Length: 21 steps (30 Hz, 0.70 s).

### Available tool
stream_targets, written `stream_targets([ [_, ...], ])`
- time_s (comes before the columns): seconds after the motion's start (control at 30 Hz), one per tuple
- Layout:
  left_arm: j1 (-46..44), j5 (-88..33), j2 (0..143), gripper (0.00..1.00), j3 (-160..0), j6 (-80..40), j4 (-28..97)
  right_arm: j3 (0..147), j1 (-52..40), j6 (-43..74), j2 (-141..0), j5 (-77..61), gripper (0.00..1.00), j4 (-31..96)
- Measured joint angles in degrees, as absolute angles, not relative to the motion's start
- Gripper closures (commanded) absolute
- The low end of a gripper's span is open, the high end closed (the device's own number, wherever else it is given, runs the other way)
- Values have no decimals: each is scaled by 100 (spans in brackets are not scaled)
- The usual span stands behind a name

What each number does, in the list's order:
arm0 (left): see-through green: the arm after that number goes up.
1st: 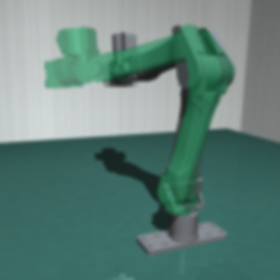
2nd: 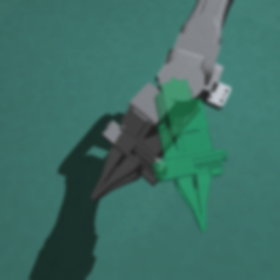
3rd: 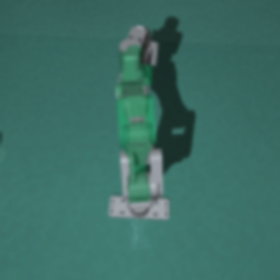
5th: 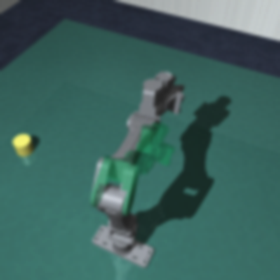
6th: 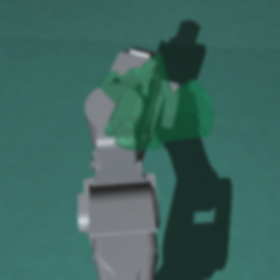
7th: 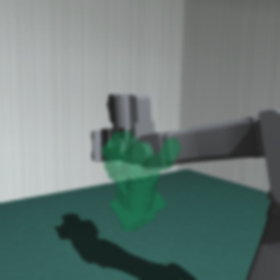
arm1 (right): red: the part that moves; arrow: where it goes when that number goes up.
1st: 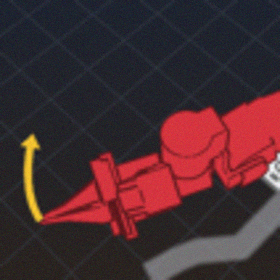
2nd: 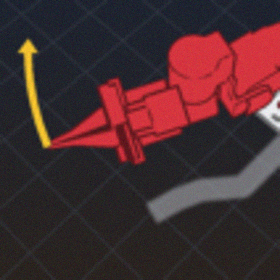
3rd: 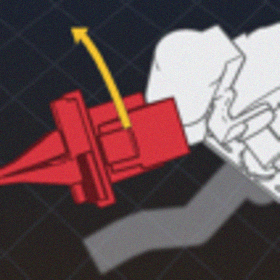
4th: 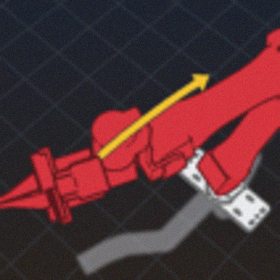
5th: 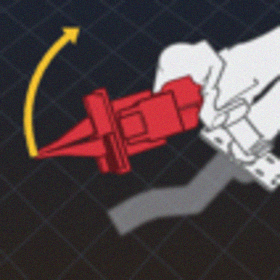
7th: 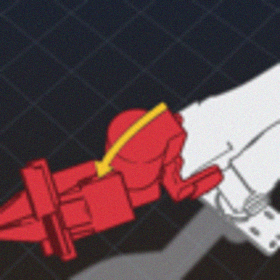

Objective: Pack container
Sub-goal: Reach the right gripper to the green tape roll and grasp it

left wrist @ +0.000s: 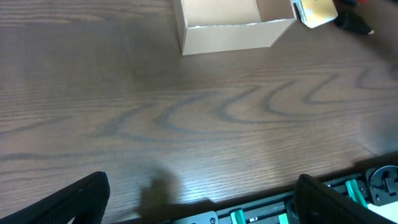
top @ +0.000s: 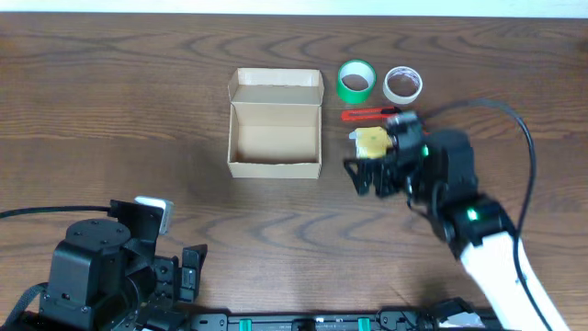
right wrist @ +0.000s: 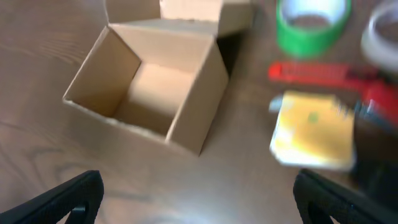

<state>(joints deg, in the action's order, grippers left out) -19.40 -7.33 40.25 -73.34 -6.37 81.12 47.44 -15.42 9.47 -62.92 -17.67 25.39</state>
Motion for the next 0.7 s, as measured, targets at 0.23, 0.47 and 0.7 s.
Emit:
stream_targets([
  [0.23,-1940,-733,4034,5,-7321,-637,8119,6654,-1345,126,-8506,-1455,1,2790],
  [0.47,-1940,-733,4038,5,-7312,-637,8112,8840,-978,-207,-10691,-919,4,3420],
  [0.7,-1940,-733,4038,5,-7308,-637,8114,10344,-655,-493,-12221,-679,12,3363],
])
